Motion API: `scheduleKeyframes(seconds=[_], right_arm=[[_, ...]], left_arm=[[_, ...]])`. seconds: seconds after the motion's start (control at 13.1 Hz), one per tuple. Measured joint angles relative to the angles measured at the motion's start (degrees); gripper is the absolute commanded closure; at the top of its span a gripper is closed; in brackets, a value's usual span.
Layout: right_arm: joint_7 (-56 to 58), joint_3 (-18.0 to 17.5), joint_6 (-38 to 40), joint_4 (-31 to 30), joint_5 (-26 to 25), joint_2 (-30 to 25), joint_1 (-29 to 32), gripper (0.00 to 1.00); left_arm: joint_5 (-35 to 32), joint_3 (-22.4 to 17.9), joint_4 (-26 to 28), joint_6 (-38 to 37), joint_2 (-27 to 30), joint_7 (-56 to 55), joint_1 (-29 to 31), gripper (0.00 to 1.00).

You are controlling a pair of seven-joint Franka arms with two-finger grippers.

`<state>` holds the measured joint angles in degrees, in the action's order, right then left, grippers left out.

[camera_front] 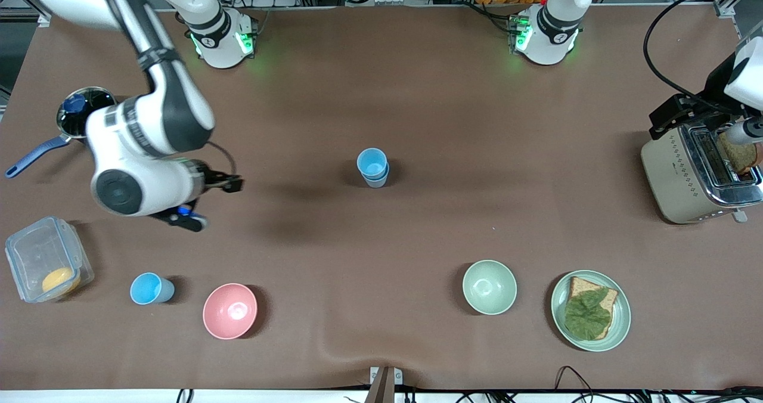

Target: Stack blue cups with both arms

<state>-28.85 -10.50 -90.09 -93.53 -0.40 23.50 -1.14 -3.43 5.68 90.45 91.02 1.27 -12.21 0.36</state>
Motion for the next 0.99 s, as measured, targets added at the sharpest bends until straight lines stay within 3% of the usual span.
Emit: scheduleKeyframes(seconds=[0.15, 0.31, 0.46, 0.69, 0.99], right_arm=[[5.2, 0.0, -8.1, -7.8, -0.4, -3.9, 1.8, 0.0], [10.5, -0.2, -19.5, -19.8, -0.9, -10.9, 2.0, 0.0], [20.0, -0.2, -23.8, -27.1, -1.0, -16.6, 5.5, 0.0], [35.1, -0.1, -24.3, -28.3, -0.9, -21.8, 13.6, 0.0], [39.6, -1.1, -18.7, -23.5, 0.0, -27.5, 14.4, 0.0]], left_arm=[[0.0, 0.0, -0.3, -0.4, -0.1, 1.0, 0.0, 0.0], [0.7, 0.0, -0.3, -0.5, -0.2, 2.4, 0.0, 0.0], [1.4, 0.0, -0.4, -0.6, -0.3, 2.4, 0.0, 0.0], [1.5, 0.0, -0.4, -0.6, -0.3, 2.4, 0.0, 0.0], [1.5, 0.0, -0.4, -0.9, -0.6, 3.0, 0.2, 0.0]])
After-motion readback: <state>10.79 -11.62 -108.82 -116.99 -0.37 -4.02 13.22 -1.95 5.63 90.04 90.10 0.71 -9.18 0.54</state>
